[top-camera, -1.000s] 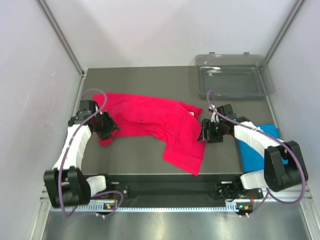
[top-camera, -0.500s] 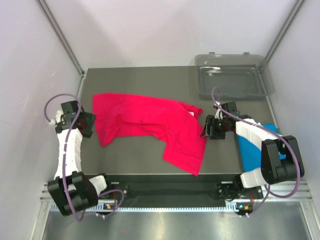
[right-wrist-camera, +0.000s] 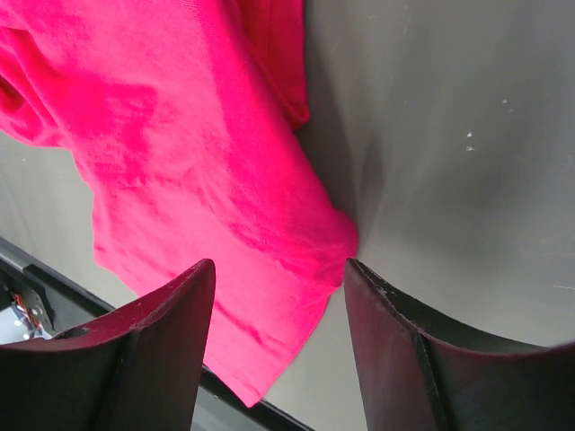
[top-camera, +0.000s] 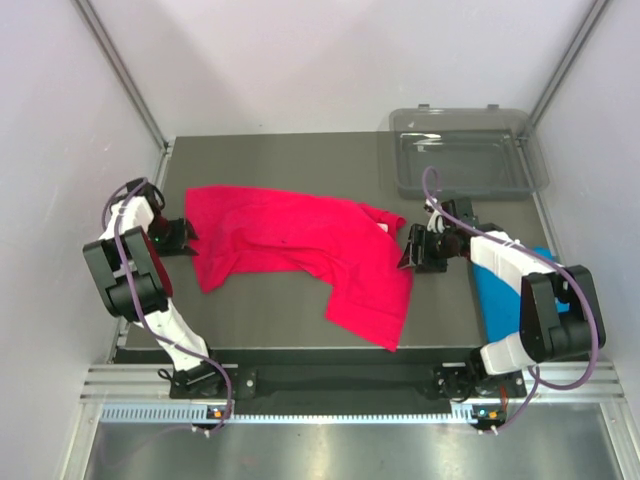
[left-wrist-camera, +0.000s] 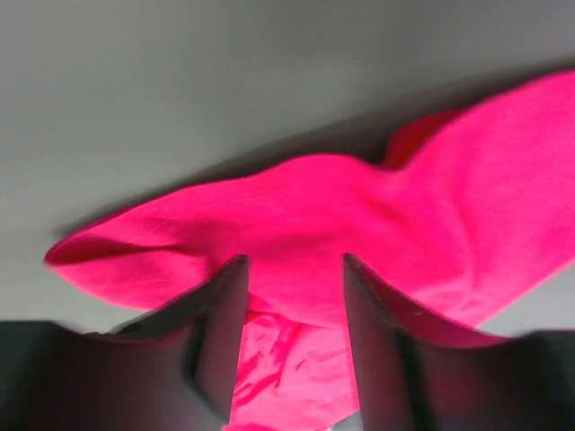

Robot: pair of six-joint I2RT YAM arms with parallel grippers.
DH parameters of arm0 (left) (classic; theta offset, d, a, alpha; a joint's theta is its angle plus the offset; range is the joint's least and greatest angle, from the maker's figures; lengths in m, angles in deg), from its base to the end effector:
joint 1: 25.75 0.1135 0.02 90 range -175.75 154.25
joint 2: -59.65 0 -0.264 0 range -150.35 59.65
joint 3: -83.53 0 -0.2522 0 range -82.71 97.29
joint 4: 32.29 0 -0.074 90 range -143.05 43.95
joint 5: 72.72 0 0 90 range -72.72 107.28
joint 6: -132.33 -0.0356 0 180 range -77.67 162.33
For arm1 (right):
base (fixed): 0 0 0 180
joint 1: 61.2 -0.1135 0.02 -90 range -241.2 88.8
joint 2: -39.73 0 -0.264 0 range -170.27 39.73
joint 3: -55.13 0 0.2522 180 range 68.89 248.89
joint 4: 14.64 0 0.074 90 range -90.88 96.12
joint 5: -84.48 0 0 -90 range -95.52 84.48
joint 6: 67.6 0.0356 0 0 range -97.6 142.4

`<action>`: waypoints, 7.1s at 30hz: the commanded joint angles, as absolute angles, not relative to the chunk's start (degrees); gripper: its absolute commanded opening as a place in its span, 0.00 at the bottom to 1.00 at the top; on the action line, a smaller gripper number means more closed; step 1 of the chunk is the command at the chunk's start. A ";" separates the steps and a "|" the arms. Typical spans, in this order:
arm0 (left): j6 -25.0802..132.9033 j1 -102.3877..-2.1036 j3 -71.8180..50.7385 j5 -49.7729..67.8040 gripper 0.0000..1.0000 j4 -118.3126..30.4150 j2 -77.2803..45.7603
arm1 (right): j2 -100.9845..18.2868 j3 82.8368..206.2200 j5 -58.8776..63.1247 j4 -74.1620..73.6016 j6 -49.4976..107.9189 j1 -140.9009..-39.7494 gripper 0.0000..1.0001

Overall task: Fold and stack the t-shirts
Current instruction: Flatten the tshirt out, then fold the tshirt

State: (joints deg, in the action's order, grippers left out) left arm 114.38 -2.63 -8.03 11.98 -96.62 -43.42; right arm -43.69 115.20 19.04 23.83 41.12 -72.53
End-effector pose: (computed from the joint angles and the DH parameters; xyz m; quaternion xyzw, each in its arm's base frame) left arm 0.3183 0.1323 0.1995 -0.7311 0.6739 -0.0817 0.0684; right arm 0.2633 0.0679 0.1820 0.0094 0.9491 0.2609 0.1763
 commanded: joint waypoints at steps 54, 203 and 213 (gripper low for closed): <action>100.35 -18.01 -16.95 15.63 0.00 -89.69 -17.28 | -26.54 100.19 21.48 24.61 45.67 -76.05 0.54; 62.46 -15.46 5.10 7.79 0.00 -68.99 -50.05 | -33.93 131.04 -3.33 25.22 52.28 -79.65 0.00; 59.12 -11.86 16.51 1.98 0.00 -86.82 -57.33 | -26.98 122.61 7.04 30.85 54.29 -79.48 0.00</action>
